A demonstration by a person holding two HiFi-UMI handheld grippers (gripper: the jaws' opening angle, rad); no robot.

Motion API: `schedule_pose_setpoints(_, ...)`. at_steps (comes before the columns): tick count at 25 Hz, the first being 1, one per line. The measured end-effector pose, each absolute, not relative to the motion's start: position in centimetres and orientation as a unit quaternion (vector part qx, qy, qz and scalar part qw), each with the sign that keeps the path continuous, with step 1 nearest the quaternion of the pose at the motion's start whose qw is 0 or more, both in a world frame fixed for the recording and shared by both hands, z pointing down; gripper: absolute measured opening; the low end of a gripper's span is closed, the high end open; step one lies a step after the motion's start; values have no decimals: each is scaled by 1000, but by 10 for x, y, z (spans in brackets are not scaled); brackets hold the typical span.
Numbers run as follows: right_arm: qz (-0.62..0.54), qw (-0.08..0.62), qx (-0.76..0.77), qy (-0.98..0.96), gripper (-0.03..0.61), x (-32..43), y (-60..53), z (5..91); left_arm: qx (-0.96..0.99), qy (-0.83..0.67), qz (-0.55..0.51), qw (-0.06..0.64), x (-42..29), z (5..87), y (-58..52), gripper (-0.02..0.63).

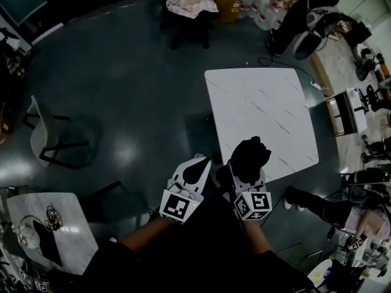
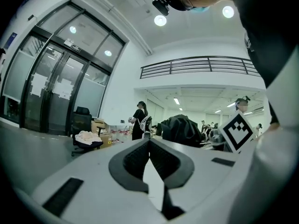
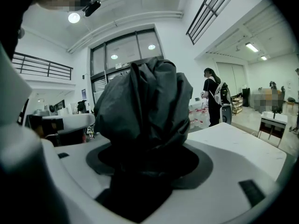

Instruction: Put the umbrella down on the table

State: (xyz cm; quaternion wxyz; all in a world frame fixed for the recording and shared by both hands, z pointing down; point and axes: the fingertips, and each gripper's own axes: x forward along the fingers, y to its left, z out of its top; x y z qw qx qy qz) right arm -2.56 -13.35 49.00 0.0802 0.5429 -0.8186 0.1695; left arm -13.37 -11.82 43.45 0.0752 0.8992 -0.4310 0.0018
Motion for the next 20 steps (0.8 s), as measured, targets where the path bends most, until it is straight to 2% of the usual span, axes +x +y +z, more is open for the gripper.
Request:
schedule_pose_setpoints(5,182,70,556,-808,314,-12,-189,499,899,-422,12,111,-120,456,-176,17)
schedule_pose_setpoints(13,216,83,568,-790,314,24,-273,534,898,-419,34,127,-96,480,-268,17)
schedule_pose_setpoints(20,239,153,543,-790,314,38,-322,589,896,-419,59,131,-70,512,-320,17)
